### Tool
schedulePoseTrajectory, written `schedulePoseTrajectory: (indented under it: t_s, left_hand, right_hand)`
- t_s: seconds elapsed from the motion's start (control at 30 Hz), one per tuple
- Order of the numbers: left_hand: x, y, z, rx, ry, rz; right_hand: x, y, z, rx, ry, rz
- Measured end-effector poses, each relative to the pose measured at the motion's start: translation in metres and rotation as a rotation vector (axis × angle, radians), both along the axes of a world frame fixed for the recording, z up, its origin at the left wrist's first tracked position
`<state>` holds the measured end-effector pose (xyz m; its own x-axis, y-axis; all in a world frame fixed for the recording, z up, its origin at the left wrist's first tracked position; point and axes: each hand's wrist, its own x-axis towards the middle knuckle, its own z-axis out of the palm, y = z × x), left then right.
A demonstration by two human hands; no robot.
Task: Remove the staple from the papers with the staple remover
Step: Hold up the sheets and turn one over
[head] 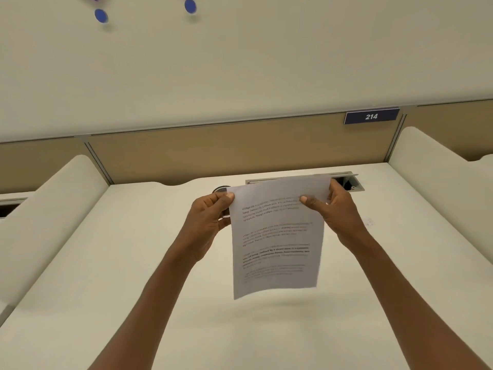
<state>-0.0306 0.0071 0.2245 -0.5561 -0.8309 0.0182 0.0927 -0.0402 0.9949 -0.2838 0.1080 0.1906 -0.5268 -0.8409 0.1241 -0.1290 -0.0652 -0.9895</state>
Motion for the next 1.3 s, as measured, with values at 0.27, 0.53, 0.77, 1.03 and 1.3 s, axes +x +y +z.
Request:
schedulePoseTrajectory:
  t_s: [0.27,0.53,0.77,1.03,1.3]
  left_hand:
    - [-0.037,0.003,-0.015,-0.082,-0.087,0.134]
    - [-0.056,0.005,0.000,-0.075,0.020,0.171]
    - [-0.047,-0.019,-0.014,-0.124,-0.079,0.437]
    - [-0.024,-0.051,-0.034,0.183,0.024,0.138]
    - [-0.010,-0.053,-0.031,0.173,0.100,0.251]
  right_hand:
    - [0.058,-0.017,-0.008,-0.031,0.619,-0.203]
    - [0.095,-0.026,-0.003,-0.144,0.613,-0.205]
    - [0.064,-0.038,0.016,-0.118,0.349,-0.208]
    - [0.045,-0.040,0.035,-0.099,-0.102,-0.070]
    - [0.028,-0.051,0.029,-0.083,-0.326,-0.054]
